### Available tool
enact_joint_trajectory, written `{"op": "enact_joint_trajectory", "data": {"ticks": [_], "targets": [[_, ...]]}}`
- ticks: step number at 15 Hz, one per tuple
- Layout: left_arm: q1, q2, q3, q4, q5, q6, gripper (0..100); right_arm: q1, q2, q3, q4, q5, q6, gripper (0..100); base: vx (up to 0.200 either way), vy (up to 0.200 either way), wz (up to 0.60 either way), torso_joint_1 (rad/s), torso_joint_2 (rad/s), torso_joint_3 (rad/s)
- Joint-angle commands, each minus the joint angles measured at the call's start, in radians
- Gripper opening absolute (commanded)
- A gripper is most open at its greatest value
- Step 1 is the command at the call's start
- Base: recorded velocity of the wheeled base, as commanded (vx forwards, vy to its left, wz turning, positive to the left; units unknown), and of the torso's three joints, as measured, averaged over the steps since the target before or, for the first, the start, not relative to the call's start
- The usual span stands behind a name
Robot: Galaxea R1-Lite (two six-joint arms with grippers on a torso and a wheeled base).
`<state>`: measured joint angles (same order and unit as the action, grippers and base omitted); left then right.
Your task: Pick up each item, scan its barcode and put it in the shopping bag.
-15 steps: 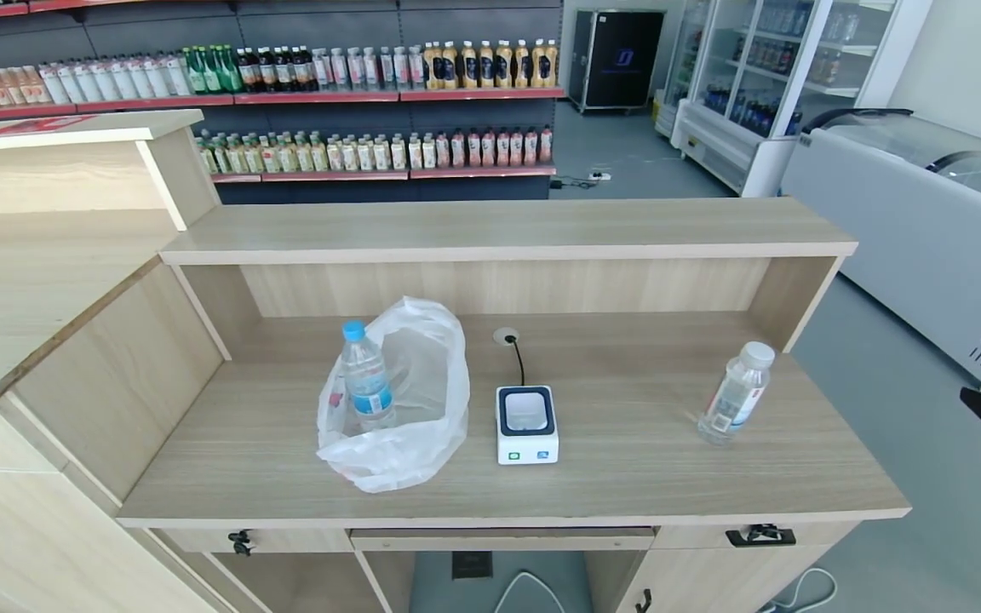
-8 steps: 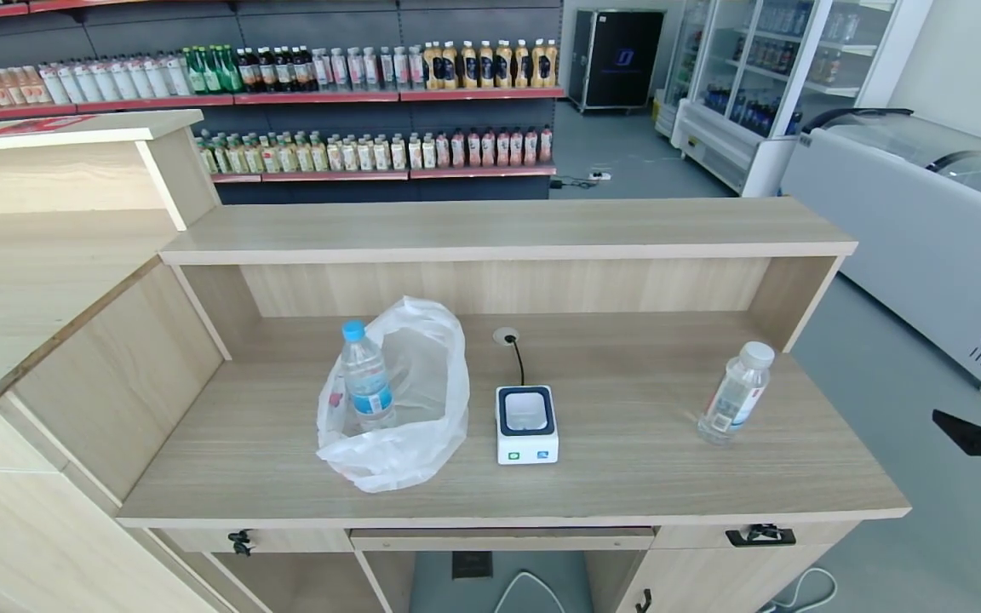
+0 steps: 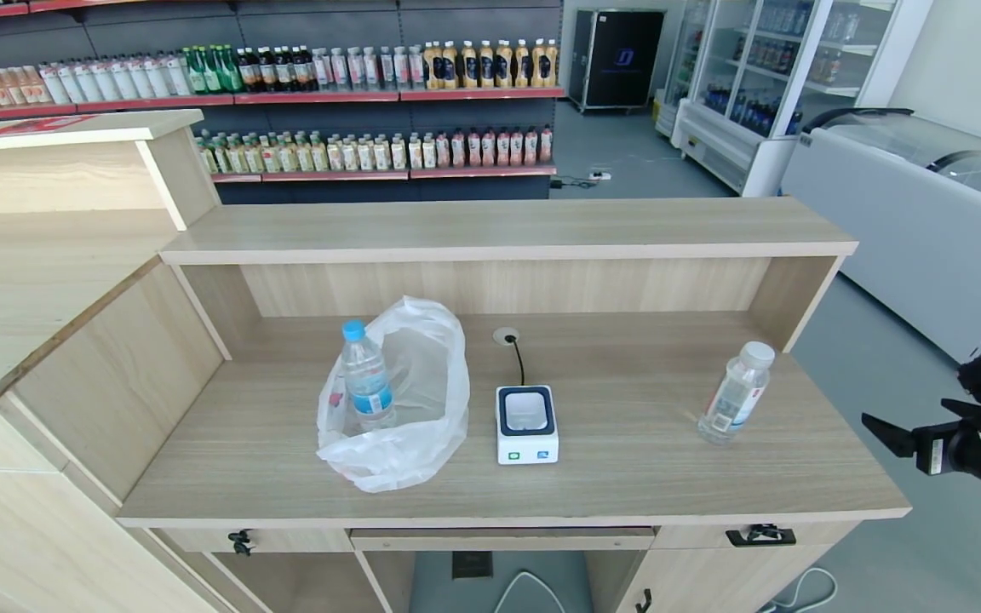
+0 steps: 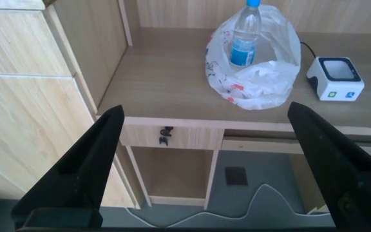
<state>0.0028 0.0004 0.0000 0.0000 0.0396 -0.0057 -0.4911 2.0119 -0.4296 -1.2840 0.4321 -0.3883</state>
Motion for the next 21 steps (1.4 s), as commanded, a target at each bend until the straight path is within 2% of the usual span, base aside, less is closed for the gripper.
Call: {"op": "enact_joint_trajectory", "data": {"ticks": [1,5,10,17,21], "targets": [[0.000,0.000,0.000,0.000,0.000,0.000,100,0.032,0.059,-0.005,-0.026,0.004,0.000,100,0.000,0.000,0.00,0.000,0.00,0.000],[0.000,0.000,0.000,0.000,0.000,0.000,100,0.091,0.142,-0.044,-0.072,0.004,0.003,100,0.000,0.000,0.00,0.000,0.00,0.000],[0.000,0.000,0.000,0.000,0.000,0.000,100,0.132,0.214,-0.167,-0.072,0.004,0.032,100,0.000,0.000,0.00,0.000,0.00,0.000],[0.000,0.000,0.000,0.000,0.000,0.000,100,0.209,0.301,-0.221,-0.095,0.004,0.055,100,0.000,0.000,0.00,0.000,0.00,0.000],[0.000,0.000,0.000,0.000,0.000,0.000,100,0.247,0.357,-0.282,-0.115,0.005,0.117,100,0.000,0.000,0.00,0.000,0.00,0.000]]}}
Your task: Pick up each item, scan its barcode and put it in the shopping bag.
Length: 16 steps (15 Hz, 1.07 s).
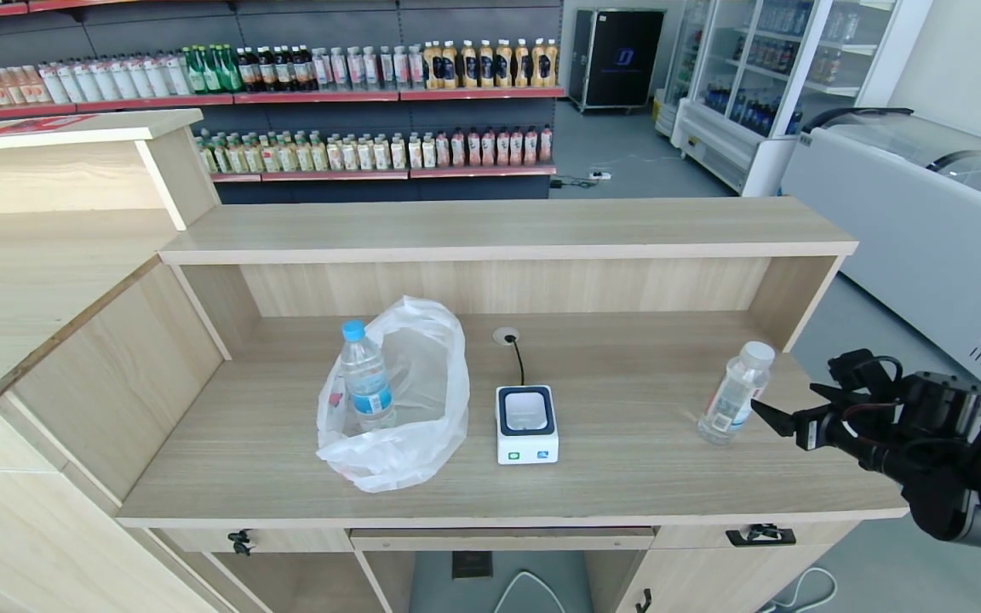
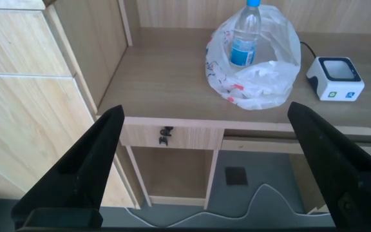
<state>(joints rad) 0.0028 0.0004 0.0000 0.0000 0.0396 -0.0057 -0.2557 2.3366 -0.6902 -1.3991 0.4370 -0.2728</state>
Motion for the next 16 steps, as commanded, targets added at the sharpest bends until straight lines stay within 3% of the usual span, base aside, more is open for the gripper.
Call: {"op": "enact_joint_trajectory", "data": {"ticks": [1,16], "targets": [[0.000,0.000,0.000,0.000,0.000,0.000,100,0.023,0.046,-0.040,-0.001,0.000,0.003,100,0.000,0.000,0.00,0.000,0.00,0.000],[0.000,0.000,0.000,0.000,0.000,0.000,100,0.145,0.173,-0.236,0.000,-0.003,0.038,100,0.000,0.000,0.00,0.000,0.00,0.000]]}}
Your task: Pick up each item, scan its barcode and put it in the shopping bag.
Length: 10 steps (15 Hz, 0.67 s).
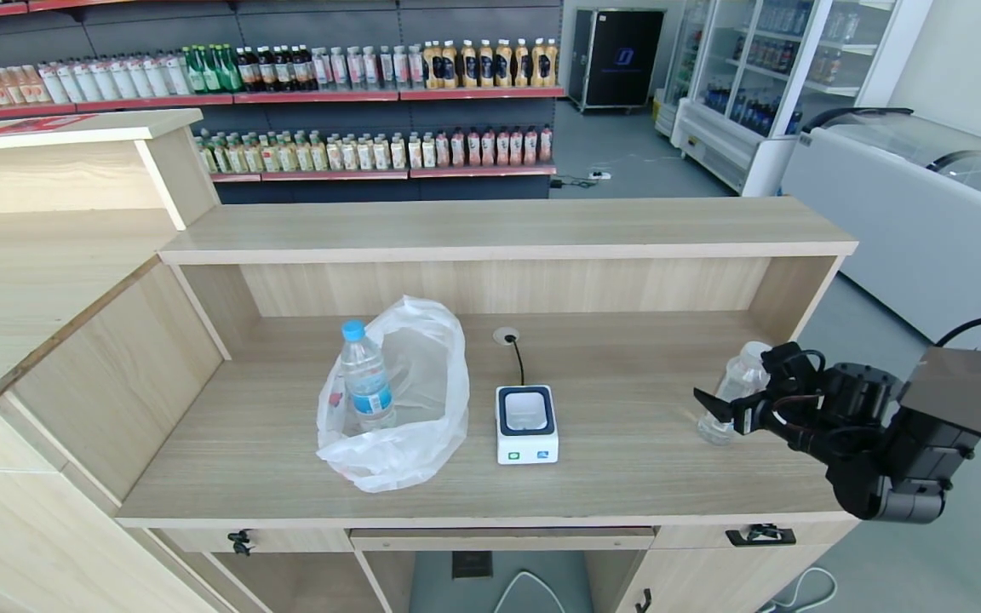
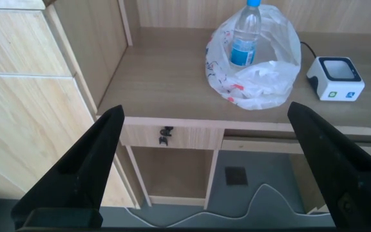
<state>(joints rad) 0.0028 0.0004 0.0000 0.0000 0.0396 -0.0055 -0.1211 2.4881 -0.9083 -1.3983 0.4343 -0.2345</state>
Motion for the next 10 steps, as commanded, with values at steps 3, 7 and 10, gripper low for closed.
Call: {"op": "enact_joint_trajectory", "data": {"ticks": [3,7,10], "targets": [[0.000,0.000,0.000,0.000,0.000,-0.001,100,0.012,0.049,-0.057,-0.001,-0.002,-0.002,100,0.000,0.000,0.00,0.000,0.00,0.000],[0.000,0.000,0.000,0.000,0.000,-0.001,100,0.012,0.071,-0.086,0.002,-0.002,0.000,100,0.000,0.000,0.00,0.000,0.00,0.000],[0.000,0.000,0.000,0.000,0.000,-0.001,100,0.012,0.080,-0.100,0.001,-0.002,0.000,100,0.000,0.000,0.00,0.000,0.00,0.000]]}}
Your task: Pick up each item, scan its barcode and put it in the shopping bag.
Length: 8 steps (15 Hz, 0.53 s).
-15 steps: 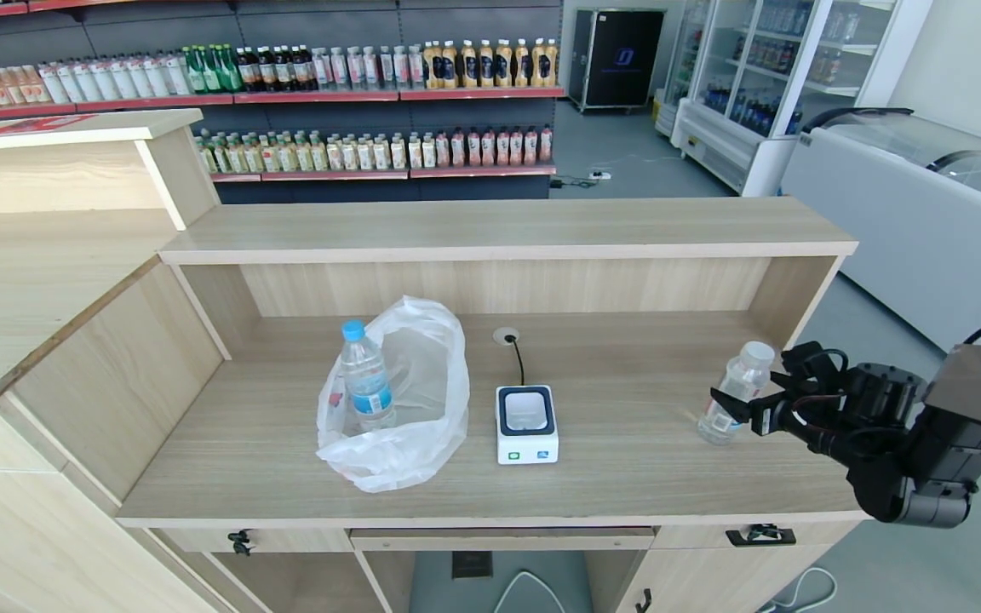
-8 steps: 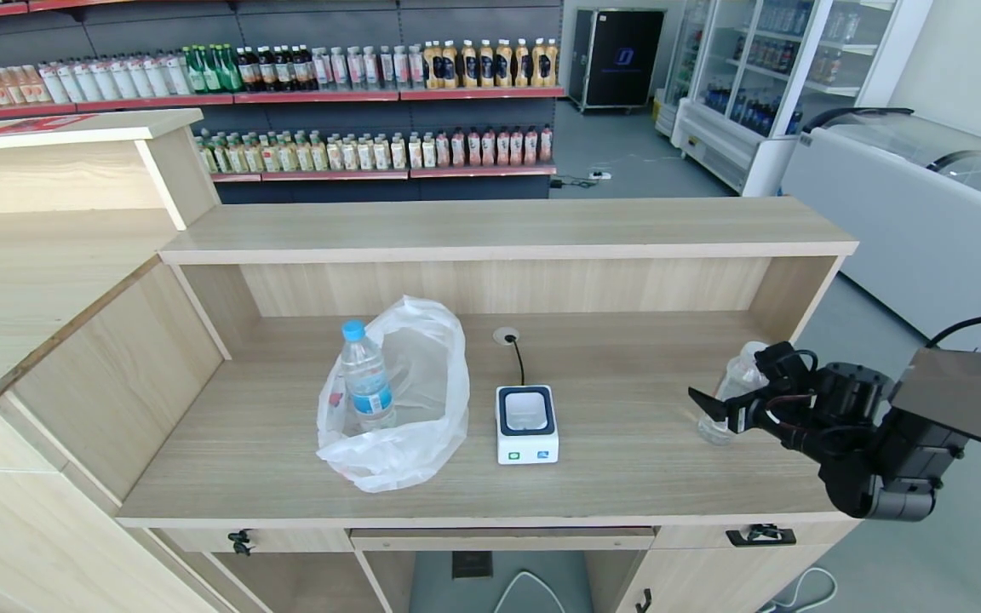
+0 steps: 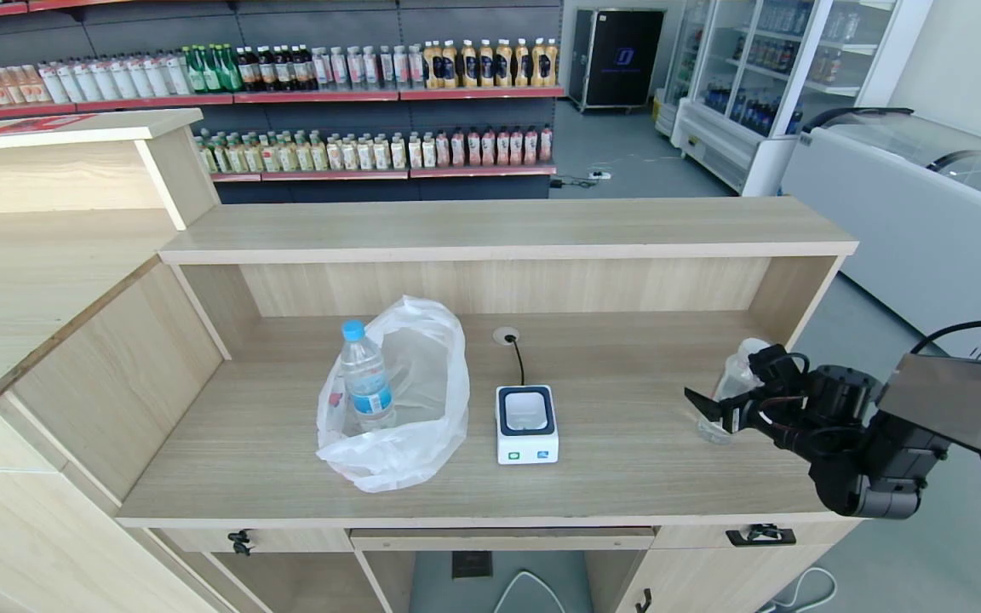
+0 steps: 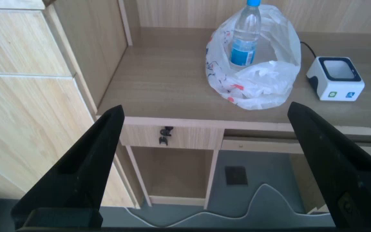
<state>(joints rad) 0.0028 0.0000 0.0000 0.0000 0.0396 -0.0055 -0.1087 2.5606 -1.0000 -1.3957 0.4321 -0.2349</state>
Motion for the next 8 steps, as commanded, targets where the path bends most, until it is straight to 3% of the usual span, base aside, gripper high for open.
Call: {"op": "enact_joint_trajectory", "data": {"ticks": [1,8], "targets": [[0.000,0.000,0.000,0.000,0.000,-0.001,100,0.000,0.007,-0.011,-0.002,0.000,0.002,0,0.000,0.000,0.00,0.000,0.00,0.000],[0.000,0.000,0.000,0.000,0.000,-0.001,100,0.004,-0.014,0.000,-0.003,0.000,0.022,0,0.000,0.000,0.00,0.000,0.00,0.000]]}}
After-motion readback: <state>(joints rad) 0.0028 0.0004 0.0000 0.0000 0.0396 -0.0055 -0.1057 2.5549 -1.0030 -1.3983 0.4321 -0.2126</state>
